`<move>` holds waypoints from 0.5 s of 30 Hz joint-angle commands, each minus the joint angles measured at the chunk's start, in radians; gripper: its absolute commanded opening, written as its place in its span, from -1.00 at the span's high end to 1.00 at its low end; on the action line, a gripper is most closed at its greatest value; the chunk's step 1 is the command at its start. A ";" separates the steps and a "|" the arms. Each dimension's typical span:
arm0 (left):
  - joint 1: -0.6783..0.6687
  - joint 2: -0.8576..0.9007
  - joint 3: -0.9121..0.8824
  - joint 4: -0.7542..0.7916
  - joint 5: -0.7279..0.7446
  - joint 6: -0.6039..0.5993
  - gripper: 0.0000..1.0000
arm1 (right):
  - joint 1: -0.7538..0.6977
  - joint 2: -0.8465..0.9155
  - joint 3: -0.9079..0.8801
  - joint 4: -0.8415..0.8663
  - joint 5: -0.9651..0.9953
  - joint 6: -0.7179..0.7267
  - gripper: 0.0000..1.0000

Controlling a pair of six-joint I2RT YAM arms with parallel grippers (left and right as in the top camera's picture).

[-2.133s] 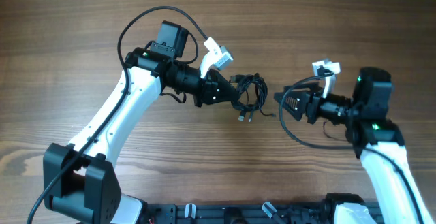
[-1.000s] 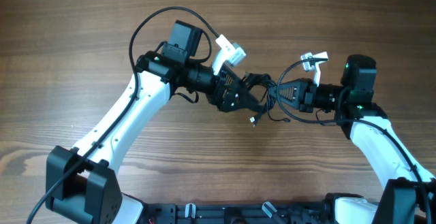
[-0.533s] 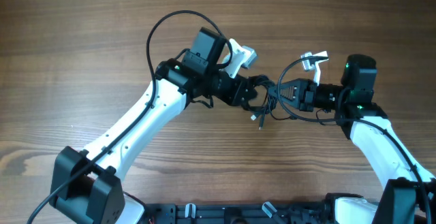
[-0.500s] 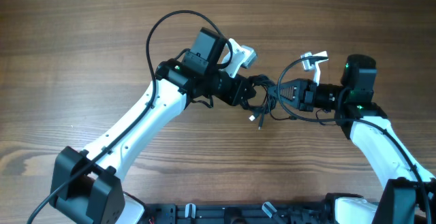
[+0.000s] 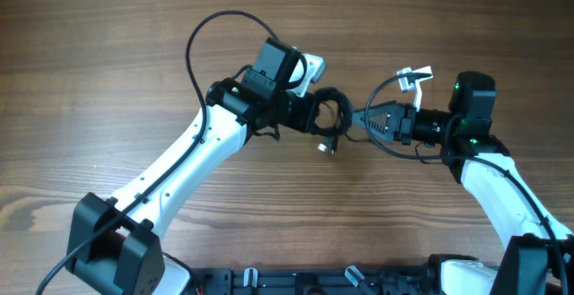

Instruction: Untangle cables

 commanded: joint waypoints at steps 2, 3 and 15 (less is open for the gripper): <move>0.006 -0.014 0.006 0.030 -0.159 -0.145 0.92 | 0.023 0.006 0.012 -0.007 0.095 -0.005 -0.73; 0.006 -0.014 0.006 0.036 -0.159 -0.145 0.92 | 0.035 0.006 0.012 -0.010 0.115 -0.005 -0.73; 0.007 -0.014 0.006 0.050 -0.138 -0.204 0.92 | 0.285 0.006 0.012 -0.014 0.600 -0.057 -0.70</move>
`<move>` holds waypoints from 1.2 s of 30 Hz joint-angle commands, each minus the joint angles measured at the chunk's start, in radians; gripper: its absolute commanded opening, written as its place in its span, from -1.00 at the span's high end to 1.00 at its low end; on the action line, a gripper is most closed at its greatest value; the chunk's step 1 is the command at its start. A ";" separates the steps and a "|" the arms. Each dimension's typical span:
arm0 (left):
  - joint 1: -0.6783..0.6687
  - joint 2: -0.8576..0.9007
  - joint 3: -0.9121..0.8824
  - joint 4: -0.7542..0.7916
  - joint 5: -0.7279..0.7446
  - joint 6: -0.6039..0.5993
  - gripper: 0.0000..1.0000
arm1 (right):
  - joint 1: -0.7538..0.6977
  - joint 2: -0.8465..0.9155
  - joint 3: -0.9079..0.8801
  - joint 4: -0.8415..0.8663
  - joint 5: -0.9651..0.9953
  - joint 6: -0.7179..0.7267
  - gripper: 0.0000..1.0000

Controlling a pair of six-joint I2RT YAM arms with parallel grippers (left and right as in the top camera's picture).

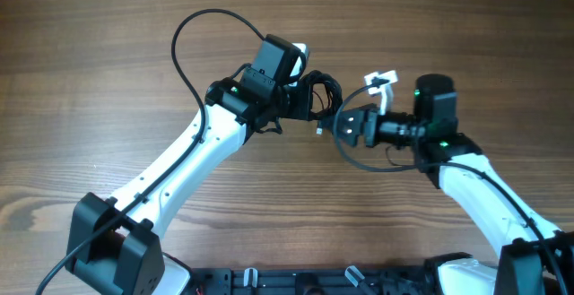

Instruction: Untangle cables

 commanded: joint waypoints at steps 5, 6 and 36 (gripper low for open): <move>0.005 -0.014 0.006 0.005 0.037 -0.024 0.92 | 0.069 0.007 0.012 -0.004 0.235 -0.032 -0.43; 0.005 -0.014 0.006 0.004 0.037 -0.024 0.92 | 0.069 0.006 0.012 -0.005 0.235 -0.025 -0.28; 0.000 -0.014 0.006 0.066 -0.051 0.013 0.92 | -0.074 0.005 0.012 0.166 -0.198 0.447 0.42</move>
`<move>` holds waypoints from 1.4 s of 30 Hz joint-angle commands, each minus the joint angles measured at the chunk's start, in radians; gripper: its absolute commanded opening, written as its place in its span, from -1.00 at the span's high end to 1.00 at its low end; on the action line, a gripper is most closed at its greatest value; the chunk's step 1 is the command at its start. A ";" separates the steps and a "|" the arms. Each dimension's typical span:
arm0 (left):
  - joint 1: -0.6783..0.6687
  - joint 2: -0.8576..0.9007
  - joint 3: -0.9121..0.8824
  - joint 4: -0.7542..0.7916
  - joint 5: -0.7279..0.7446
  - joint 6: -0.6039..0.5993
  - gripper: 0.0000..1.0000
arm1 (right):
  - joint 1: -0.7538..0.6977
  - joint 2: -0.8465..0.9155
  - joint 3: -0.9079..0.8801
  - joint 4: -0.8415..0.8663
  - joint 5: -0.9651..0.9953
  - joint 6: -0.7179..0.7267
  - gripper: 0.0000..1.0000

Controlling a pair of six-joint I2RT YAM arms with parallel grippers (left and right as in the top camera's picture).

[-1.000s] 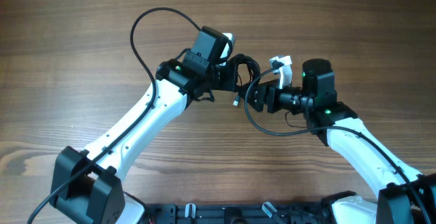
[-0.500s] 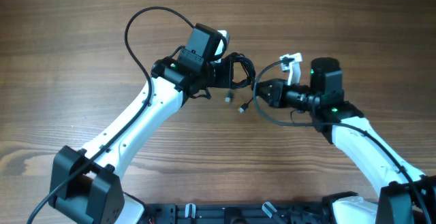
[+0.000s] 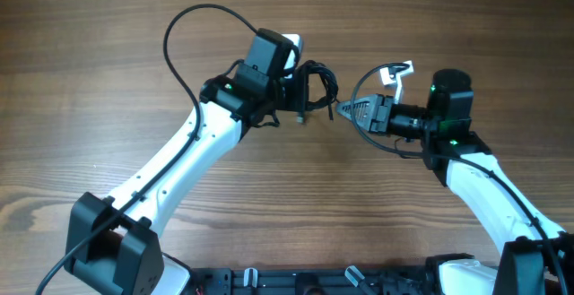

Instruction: Untangle cables

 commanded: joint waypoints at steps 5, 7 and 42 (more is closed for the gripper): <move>-0.045 -0.015 0.006 0.010 -0.040 -0.004 0.92 | 0.023 0.006 0.011 0.026 0.015 0.129 0.55; -0.057 -0.015 0.006 0.011 -0.040 -0.026 0.92 | 0.023 0.006 0.011 0.025 0.015 0.129 0.58; -0.080 -0.015 0.006 -0.010 -0.093 -0.052 0.92 | 0.000 0.005 0.011 0.052 0.081 0.111 0.47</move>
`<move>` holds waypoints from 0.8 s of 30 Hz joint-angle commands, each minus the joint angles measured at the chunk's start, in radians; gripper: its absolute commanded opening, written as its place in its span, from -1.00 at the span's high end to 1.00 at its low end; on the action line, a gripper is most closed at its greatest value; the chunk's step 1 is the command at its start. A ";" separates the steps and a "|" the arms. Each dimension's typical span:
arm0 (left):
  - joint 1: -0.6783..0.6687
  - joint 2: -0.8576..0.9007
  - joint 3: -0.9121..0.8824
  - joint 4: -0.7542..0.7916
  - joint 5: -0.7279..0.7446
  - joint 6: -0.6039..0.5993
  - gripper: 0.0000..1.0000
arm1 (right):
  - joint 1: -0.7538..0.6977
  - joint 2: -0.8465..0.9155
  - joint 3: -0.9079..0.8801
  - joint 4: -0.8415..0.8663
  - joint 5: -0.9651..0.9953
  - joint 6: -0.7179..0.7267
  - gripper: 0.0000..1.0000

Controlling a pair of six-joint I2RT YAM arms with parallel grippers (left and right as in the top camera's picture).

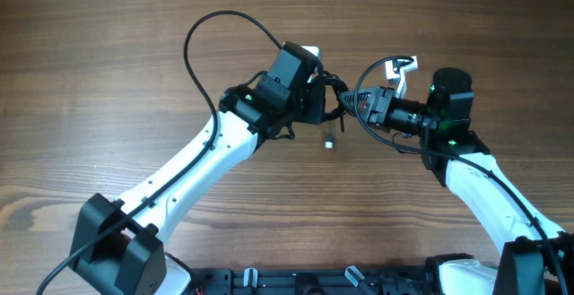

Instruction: Untangle cables

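A black cable bundle (335, 99) hangs between the two grippers above the table. My left gripper (323, 105) is shut on the bundle's left side. A silver-tipped plug (329, 141) dangles below the bundle on a short strand. My right gripper (352, 107) reaches in from the right, its fingertips right at the bundle's right loops. Its dark fingers merge with the black cable, so their state is unclear.
The left arm's own black cable (215, 26) arcs above the wooden table (108, 107). A white clip and a thin cable loop (399, 66) sit on the right wrist. The arms' bases stand along the near edge.
My left gripper and the bundle have moved right and a little nearer. My right gripper, then a gap away from the bundle, now touches it. The plug now hangs lower.
At first my left gripper held the bundle mid-table with my right gripper's tip beside it. Then both were further left, close together. Then my right gripper stood drawn back to the right, shut, apart from the bundle. Now the two meet again.
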 commanded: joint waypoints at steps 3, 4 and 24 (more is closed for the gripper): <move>0.022 -0.015 0.006 0.010 -0.017 -0.059 0.92 | -0.002 0.006 0.011 -0.009 -0.023 -0.004 0.53; 0.022 -0.015 0.006 0.018 -0.016 -0.084 0.92 | -0.001 0.006 0.011 -0.015 -0.019 -0.004 0.56; -0.069 -0.015 0.006 0.076 0.070 -0.080 0.92 | 0.069 0.006 0.011 -0.105 0.246 -0.018 0.90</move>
